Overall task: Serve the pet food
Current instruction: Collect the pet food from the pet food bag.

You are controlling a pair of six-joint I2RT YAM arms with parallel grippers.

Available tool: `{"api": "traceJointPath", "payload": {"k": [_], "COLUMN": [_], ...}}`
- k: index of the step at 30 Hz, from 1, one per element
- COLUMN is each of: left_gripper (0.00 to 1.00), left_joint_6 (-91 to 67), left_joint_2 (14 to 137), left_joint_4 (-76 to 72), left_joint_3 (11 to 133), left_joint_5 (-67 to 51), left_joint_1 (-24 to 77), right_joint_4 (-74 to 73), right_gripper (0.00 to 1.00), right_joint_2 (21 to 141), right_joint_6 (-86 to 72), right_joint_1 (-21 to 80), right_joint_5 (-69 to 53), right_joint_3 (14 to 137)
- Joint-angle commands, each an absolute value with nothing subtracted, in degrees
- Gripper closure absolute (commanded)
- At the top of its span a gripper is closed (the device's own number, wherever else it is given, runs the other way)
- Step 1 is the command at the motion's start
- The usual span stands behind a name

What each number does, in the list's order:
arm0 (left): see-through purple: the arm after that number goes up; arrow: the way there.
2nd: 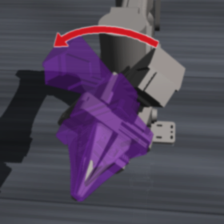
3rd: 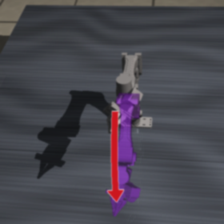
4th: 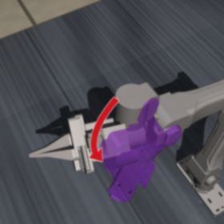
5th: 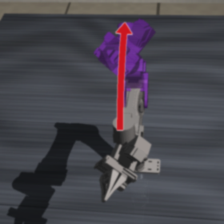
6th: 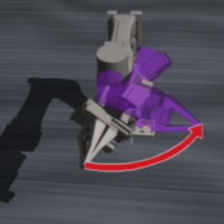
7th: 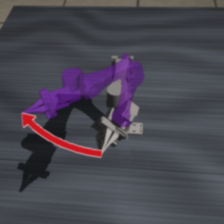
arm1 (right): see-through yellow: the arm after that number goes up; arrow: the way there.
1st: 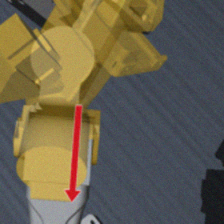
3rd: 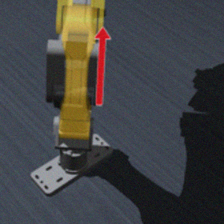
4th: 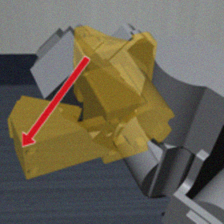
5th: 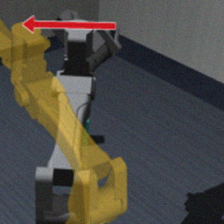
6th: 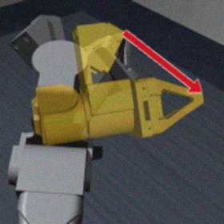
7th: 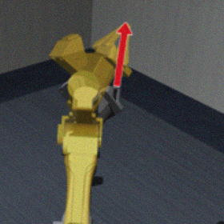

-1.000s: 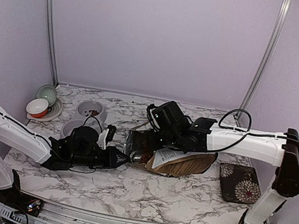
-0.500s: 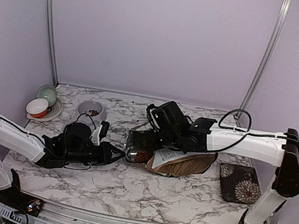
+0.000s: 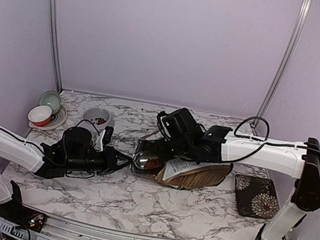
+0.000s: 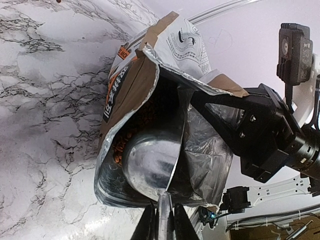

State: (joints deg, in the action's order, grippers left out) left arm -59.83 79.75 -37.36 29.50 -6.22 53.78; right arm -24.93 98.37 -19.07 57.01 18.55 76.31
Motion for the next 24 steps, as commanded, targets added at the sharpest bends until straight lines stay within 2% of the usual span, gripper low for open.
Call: {"api": "traceJointPath", "payload": {"k": [1, 24], "left_gripper": [1.0, 1.0], "left_joint_6": [-63.31, -67.69], "left_joint_2": [78.54, 73.21], "left_joint_4": [-43.4, -47.9], "left_joint_3": [27.81, 22.47], "left_joint_5": [-8.91, -11.91], "left_joint_1": [52.56, 48.14], "right_joint_4": [-23.55, -23.98], "right_gripper": [1.0, 1.0], "right_joint_2": [96.7, 95.49], "right_joint_6": [-19.81, -20.56], "right_joint_1": [57.3, 57.07], "right_joint_5": [19.67, 21.79], "right_joint_3": [78.51, 77.47]}}
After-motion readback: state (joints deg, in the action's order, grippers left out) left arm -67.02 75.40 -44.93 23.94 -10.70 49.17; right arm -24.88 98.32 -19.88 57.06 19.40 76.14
